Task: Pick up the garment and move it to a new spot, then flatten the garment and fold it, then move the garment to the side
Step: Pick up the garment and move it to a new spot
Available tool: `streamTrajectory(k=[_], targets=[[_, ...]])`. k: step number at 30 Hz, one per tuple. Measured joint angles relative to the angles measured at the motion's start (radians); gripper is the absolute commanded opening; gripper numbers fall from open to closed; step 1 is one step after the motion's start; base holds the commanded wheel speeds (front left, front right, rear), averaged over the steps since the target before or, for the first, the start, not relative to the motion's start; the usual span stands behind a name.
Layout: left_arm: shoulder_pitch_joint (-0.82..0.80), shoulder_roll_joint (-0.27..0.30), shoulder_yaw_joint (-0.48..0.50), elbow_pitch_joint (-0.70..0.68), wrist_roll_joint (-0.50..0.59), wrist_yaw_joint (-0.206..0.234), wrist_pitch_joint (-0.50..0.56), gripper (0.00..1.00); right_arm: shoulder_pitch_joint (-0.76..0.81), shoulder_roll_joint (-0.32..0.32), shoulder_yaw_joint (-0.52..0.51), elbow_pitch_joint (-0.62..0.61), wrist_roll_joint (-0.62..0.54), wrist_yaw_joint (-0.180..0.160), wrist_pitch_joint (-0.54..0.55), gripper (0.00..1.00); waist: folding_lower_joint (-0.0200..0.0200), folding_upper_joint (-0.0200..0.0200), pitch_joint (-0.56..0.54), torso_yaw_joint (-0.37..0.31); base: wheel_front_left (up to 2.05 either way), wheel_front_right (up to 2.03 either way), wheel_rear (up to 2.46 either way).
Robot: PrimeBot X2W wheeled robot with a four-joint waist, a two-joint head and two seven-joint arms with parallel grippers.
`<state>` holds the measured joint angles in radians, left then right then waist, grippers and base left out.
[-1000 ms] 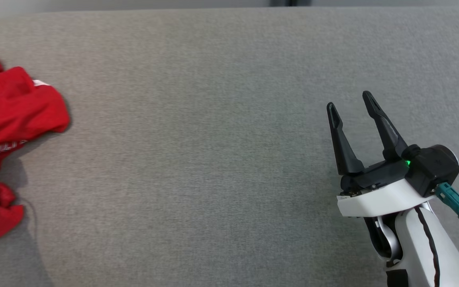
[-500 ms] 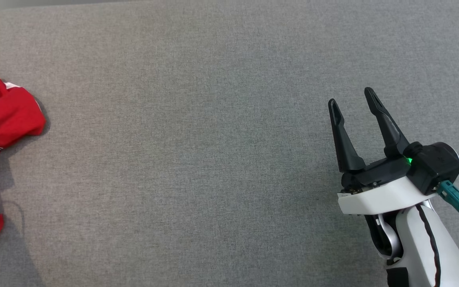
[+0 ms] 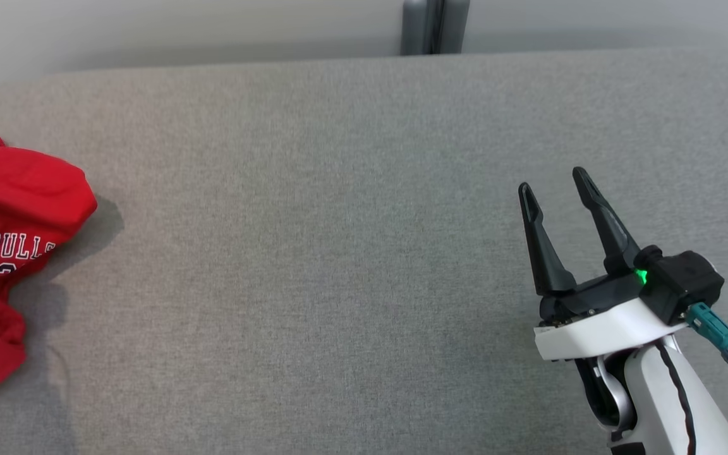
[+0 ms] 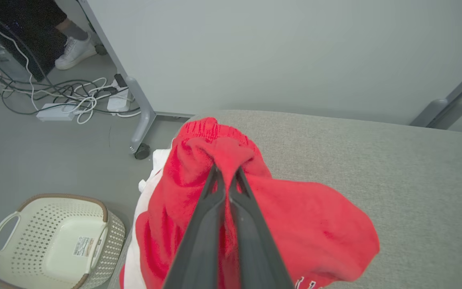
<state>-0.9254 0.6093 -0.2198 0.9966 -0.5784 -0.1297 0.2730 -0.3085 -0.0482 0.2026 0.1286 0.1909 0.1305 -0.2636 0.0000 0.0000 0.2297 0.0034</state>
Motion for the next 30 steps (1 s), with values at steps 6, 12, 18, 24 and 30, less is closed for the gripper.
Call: streamTrajectory(k=[6,12,18,24,30], targets=[[-0.014,0.021,-0.140,-0.127,0.018,0.000,-0.012,0.00,0.028,0.000,-0.010,0.000,0.023,0.000,0.000,1.00,0.0000,0.0000,-0.077,-0.017,0.00,0.00,0.00],[-0.052,0.007,-0.229,-0.292,0.035,0.000,-0.026,0.00,0.058,0.000,-0.021,0.003,0.028,0.000,0.000,1.00,0.0000,0.0000,-0.130,-0.051,0.00,0.00,0.00],[-0.032,-0.031,-0.274,-0.472,0.009,0.000,0.009,0.00,0.075,0.000,-0.027,0.003,0.030,0.000,0.000,1.00,0.0000,0.0000,-0.164,-0.100,0.00,0.00,0.00],[0.038,-0.051,-0.303,-0.614,-0.026,0.001,0.068,0.00,0.084,0.000,-0.026,-0.003,0.041,0.000,0.000,1.00,0.0000,0.0000,-0.175,-0.150,0.00,0.00,0.00],[0.146,-0.106,-0.365,-0.752,-0.043,0.024,0.105,0.00,0.093,0.000,-0.026,-0.009,0.059,0.000,0.000,1.00,0.0000,0.0000,-0.165,-0.205,0.00,0.00,0.00]])
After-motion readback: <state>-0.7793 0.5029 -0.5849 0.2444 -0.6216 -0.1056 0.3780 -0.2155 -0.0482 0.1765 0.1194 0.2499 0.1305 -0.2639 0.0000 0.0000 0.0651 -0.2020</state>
